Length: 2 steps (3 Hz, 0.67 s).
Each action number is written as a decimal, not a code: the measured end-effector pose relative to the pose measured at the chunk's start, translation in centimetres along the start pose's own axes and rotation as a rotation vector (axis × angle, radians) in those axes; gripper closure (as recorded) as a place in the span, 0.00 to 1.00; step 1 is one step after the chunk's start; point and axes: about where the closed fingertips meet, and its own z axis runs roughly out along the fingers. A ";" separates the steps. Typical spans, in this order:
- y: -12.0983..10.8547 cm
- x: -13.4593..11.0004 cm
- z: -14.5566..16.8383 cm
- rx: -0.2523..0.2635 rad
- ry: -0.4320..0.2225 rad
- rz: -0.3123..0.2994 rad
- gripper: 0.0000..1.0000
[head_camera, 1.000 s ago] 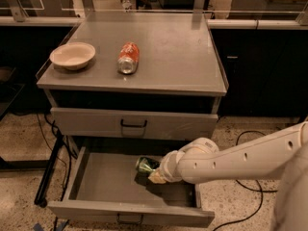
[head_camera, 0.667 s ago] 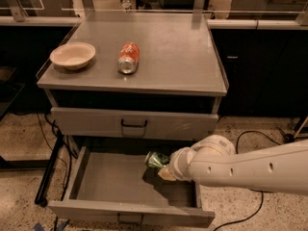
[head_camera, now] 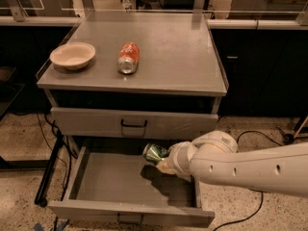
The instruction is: Pick green can from middle drawer and place on counter
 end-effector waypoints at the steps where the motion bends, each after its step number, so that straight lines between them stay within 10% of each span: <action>1: -1.9 -1.1 -3.0 0.063 -0.042 -0.003 1.00; 2: -3.9 -2.3 -8.0 0.159 -0.071 -0.033 1.00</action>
Offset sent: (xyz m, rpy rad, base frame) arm -0.0153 -0.0413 0.1244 -0.0743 -0.2914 -0.0976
